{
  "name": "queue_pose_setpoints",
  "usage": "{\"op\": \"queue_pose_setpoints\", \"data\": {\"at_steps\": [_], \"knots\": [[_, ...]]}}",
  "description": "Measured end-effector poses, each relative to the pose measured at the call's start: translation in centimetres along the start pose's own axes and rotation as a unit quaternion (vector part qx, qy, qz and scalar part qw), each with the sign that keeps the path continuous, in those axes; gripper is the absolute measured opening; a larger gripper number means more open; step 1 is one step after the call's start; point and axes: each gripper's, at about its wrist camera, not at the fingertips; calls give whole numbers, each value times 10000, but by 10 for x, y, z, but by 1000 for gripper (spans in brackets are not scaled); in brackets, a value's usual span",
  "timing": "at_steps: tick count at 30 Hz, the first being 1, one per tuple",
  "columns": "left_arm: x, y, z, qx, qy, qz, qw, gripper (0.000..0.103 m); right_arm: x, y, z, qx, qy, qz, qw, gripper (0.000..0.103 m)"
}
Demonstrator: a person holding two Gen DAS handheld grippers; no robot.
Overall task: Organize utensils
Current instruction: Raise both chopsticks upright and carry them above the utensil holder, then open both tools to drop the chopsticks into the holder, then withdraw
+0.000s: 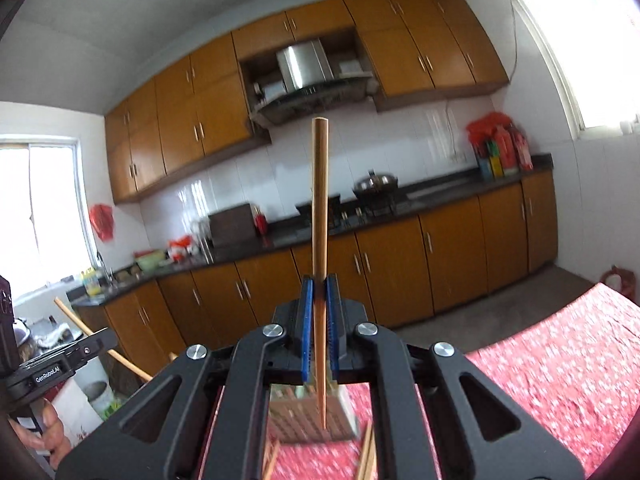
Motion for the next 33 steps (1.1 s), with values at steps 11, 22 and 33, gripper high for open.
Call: {"op": "queue_pose_setpoints", "data": {"at_steps": [11,22,33], "knots": [[23,-57,13,251,139,303,9991,8,-7,-57,-9,-196,-55,189,9996,7],[-12,-107,1,268,154,-78,9995,8,-47,-87,-18,-221,103,-502,9984,8],[-13,-86,-8,386,251,-14,9989,15,-34,-63,-10,-323,38,-399,9987,35]]}}
Point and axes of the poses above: each gripper's, at about its wrist camera, not at the fingertips, and y roughly against the way its jaws point, z to its right, x to its top, and after that the axes turned 4 degrees about -z, right-handed
